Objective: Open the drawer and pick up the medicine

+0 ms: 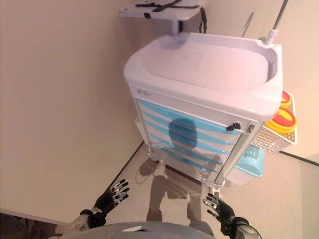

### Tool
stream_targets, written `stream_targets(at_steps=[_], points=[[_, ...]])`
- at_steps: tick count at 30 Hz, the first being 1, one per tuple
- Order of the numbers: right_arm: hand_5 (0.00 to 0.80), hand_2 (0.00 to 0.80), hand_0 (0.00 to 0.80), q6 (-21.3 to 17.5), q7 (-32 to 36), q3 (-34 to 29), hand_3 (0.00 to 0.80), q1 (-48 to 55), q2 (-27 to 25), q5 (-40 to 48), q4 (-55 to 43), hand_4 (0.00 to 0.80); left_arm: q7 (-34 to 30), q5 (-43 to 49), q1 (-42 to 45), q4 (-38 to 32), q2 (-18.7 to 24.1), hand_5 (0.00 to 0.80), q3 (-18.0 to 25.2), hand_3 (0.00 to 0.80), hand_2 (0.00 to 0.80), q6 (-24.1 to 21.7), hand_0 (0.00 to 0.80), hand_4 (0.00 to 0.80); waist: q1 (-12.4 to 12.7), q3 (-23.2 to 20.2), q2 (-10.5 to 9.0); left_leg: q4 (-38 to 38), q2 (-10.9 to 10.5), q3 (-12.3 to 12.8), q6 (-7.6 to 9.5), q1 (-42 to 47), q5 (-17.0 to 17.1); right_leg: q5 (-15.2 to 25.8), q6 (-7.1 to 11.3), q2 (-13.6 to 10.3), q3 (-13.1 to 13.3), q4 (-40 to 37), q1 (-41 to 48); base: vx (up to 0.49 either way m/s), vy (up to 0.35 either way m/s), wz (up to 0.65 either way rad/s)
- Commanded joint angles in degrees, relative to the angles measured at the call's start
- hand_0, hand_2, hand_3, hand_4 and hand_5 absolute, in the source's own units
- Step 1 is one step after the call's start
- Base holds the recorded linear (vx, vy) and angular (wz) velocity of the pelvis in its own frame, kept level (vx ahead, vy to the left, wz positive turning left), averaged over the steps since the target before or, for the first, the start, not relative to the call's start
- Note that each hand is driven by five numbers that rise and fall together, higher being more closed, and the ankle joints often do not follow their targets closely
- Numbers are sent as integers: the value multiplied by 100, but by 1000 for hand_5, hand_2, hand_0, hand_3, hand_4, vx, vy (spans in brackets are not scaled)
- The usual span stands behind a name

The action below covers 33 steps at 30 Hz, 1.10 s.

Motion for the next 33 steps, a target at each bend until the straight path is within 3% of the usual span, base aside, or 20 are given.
stream_targets(at_steps=[1,8,33], points=[[0,0,0,-273,133,-45,0,-286,118,104,7,0,-87,84,-239,65,113,0,189,0,0,-52,0,0,-62,172,-362,203,-403,294,134,-68,-430,282,386,-106,-106,-827,611,0,0,0],[0,0,0,-288,160,-43,0,-303,157,88,35,0,-440,-158,-237,67,60,0,219,0,0,294,0,0,-57,158,-367,162,-401,310,148,-42,-437,293,397,-106,-89,-853,614,0,0,0],[0,0,0,-275,226,-100,0,-259,149,-47,28,0,-512,-402,-227,0,77,0,345,0,0,402,0,0,-63,187,-380,76,-379,315,153,-22,-416,316,423,-121,-86,-878,584,-1,0,0]])
